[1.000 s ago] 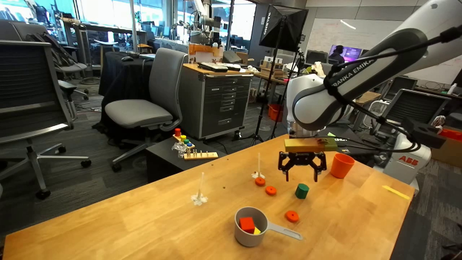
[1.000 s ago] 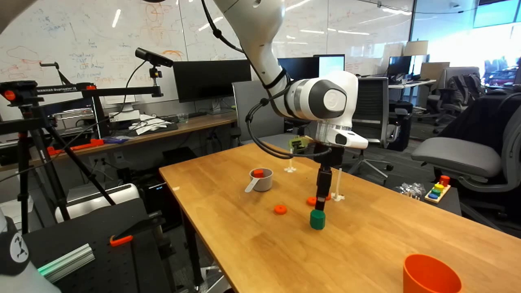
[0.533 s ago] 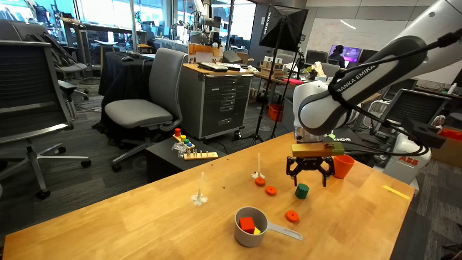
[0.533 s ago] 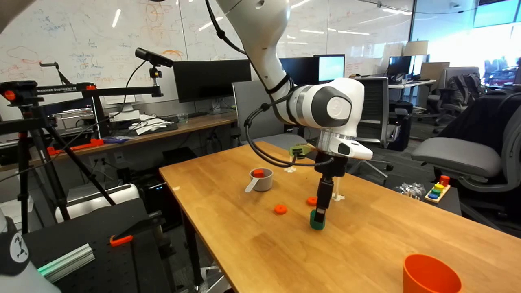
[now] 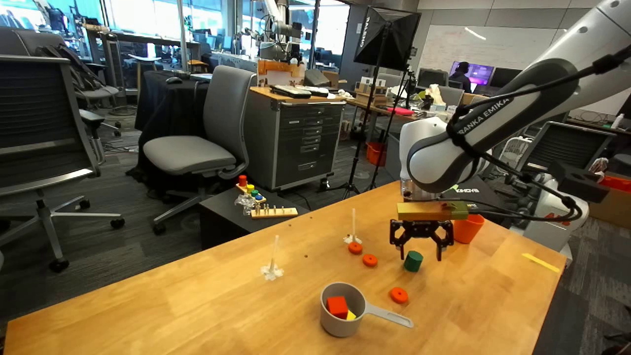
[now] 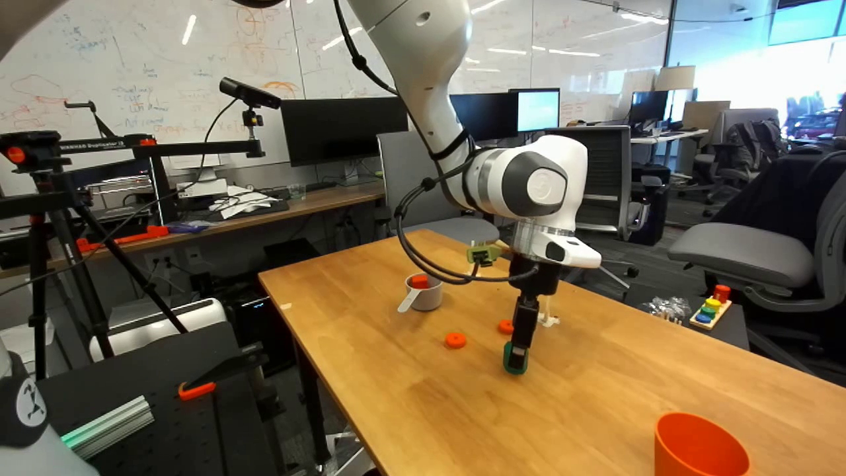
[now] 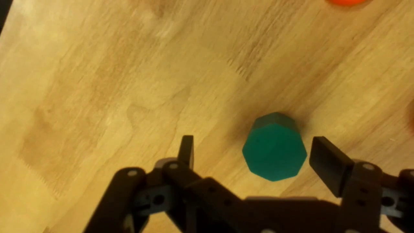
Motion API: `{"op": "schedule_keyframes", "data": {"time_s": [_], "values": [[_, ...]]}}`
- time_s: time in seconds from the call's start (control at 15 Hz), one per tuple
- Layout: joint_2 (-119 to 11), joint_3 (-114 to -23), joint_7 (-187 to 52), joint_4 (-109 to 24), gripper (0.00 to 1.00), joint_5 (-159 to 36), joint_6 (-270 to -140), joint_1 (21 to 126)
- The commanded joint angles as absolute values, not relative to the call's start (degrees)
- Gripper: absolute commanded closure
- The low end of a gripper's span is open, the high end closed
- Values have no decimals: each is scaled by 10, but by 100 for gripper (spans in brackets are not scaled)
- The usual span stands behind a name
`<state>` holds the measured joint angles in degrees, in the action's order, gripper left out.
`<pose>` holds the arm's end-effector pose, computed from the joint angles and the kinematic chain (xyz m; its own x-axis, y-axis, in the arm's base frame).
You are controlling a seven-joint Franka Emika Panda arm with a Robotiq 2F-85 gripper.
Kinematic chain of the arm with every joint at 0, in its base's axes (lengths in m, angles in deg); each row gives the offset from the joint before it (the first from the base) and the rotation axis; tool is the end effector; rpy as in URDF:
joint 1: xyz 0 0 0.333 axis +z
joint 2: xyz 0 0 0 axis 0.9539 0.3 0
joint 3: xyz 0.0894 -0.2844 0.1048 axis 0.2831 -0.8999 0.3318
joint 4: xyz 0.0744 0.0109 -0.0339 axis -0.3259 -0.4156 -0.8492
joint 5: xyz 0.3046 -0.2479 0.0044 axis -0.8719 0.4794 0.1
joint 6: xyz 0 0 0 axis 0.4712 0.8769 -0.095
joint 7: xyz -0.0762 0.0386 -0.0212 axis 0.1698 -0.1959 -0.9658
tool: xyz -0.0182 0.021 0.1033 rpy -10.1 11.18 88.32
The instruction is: Move the orange cup to the right, place the orange, yellow and green blocks in the grey measuring cup
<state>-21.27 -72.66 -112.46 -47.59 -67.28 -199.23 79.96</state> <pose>0.6262 -0.0071 0.0764 0.6113 -0.7806 -0.1304 -0.7338 -0.6208 0.2761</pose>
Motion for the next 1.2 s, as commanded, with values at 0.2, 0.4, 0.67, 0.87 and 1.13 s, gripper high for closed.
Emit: {"op": "schedule_keyframes", "data": {"time_s": [0.2,0.4,0.67,0.87,1.13], "values": [[-218,-725,-1116,-485,62,-678,-2048,788],[-248,-733,-1111,-500,83,-669,-2059,792],[-290,-713,-1089,-506,83,-675,-2043,797],[-313,-665,-1044,-496,83,-711,-2008,779],[-317,-628,-1016,-474,83,-754,-1953,788]]}}
